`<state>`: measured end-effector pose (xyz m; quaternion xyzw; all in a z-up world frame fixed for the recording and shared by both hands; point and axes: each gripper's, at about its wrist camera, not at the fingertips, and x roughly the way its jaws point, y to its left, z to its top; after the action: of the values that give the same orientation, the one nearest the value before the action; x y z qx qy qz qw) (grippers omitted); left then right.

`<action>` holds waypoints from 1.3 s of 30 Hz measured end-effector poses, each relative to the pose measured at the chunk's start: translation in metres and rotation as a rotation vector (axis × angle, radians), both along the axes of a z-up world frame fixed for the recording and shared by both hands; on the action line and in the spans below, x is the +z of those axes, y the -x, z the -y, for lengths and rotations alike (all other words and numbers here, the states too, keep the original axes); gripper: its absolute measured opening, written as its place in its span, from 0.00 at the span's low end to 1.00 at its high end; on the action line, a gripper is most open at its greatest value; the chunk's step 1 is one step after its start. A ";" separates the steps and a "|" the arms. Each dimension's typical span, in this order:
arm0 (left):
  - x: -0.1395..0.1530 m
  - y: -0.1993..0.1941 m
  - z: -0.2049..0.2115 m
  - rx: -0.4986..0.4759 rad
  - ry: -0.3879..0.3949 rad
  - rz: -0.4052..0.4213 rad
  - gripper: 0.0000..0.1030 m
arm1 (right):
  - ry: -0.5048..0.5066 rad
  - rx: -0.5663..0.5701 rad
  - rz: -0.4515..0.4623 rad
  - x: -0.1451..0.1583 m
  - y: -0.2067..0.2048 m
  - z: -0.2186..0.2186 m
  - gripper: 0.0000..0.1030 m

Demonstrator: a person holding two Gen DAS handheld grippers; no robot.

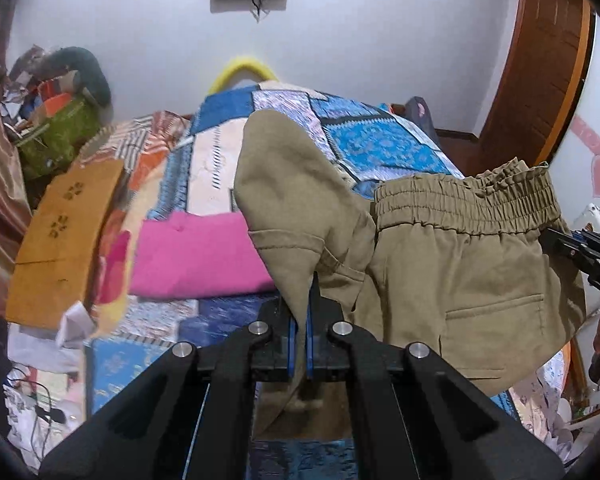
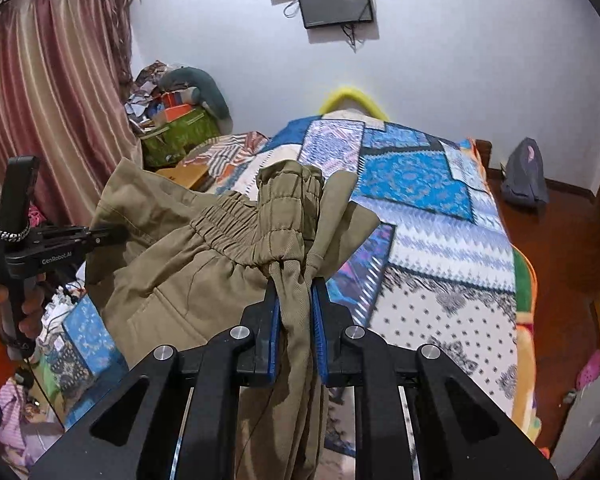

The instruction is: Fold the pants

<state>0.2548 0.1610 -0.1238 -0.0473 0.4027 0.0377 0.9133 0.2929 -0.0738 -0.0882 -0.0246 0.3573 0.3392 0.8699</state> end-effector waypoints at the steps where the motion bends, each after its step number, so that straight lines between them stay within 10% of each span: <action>1: 0.002 0.001 -0.006 0.006 -0.004 0.005 0.02 | -0.001 0.004 0.006 0.002 -0.001 -0.007 0.12; 19: -0.010 -0.042 -0.135 0.140 -0.022 0.020 0.02 | 0.044 0.129 0.032 -0.016 -0.062 -0.140 0.12; 39: -0.130 -0.115 -0.228 0.214 0.001 -0.192 0.03 | 0.143 0.141 -0.105 -0.110 -0.120 -0.212 0.13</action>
<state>0.3694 0.3887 -0.2539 -0.0865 0.4810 0.1392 0.8613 0.4129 0.1378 -0.1978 -0.0941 0.4229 0.3740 0.8200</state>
